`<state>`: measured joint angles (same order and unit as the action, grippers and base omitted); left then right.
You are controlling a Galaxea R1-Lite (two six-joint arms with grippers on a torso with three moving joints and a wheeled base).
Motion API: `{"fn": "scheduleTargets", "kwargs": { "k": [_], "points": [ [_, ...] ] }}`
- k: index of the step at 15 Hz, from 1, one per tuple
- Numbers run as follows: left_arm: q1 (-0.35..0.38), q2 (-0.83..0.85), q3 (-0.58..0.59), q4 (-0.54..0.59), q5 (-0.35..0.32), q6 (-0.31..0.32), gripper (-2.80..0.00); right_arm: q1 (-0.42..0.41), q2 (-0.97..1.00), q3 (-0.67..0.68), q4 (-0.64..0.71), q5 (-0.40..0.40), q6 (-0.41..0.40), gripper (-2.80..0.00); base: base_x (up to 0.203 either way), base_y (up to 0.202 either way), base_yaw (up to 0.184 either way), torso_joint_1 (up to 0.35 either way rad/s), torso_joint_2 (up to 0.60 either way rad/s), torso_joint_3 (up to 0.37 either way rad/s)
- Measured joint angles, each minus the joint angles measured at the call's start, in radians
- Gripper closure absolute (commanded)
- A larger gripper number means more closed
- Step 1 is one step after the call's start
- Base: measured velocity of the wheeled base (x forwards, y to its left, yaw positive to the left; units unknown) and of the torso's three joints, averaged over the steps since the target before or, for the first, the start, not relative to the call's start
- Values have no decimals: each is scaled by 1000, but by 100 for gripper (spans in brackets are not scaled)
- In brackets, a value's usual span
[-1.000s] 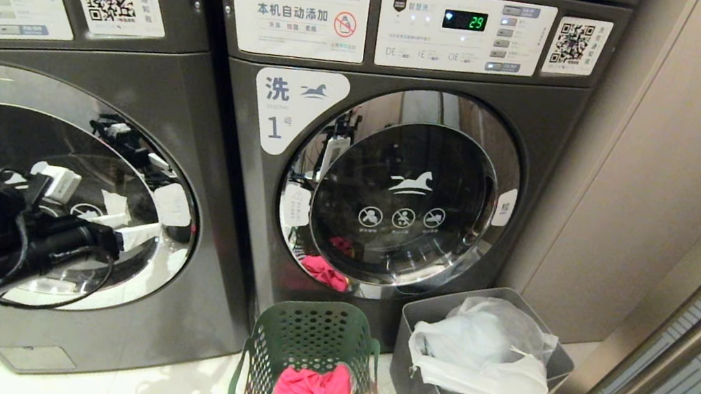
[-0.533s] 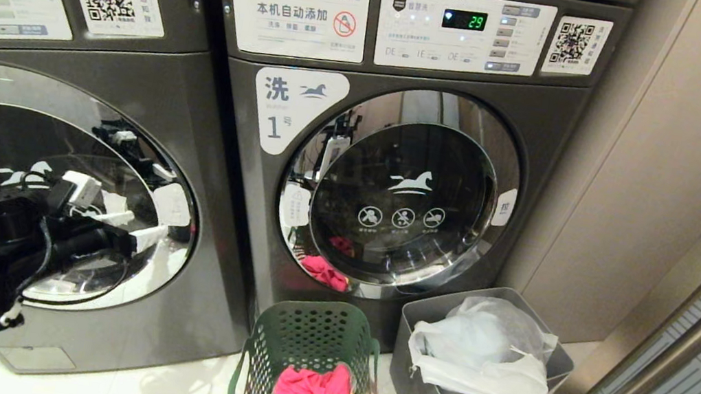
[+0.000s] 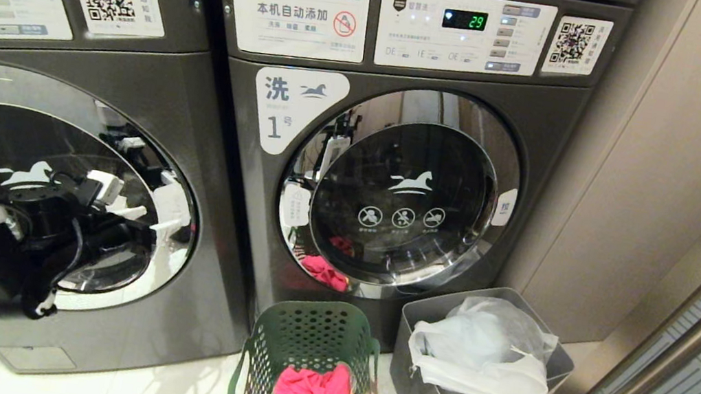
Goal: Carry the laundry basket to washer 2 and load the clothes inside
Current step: Open the lid of the washing machine
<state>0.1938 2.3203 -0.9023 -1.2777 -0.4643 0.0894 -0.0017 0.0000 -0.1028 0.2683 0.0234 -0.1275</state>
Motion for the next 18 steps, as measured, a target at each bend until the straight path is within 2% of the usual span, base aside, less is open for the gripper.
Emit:
{"fn": "scheduleTargets", "kwargs": {
  "k": [4, 8, 11, 15, 18],
  "points": [
    [-5, 52, -82, 3, 30, -9, -280, 0, 0, 0, 0, 0, 0, 0, 0, 0, 0, 0, 0, 0],
    [-2, 79, -113, 3, 21, -70, -280, 0, 0, 0, 0, 0, 0, 0, 0, 0, 0, 0, 0, 0],
    [1, 98, -149, 3, -33, -130, -280, 0, 0, 0, 0, 0, 0, 0, 0, 0, 0, 0, 0, 0],
    [12, 125, -196, 9, -79, -138, -280, 0, 0, 0, 0, 0, 0, 0, 0, 0, 0, 0, 0, 0],
    [34, 148, -222, 9, -155, -137, -280, 0, 0, 0, 0, 0, 0, 0, 0, 0, 0, 0, 0, 0]
  ]
}}
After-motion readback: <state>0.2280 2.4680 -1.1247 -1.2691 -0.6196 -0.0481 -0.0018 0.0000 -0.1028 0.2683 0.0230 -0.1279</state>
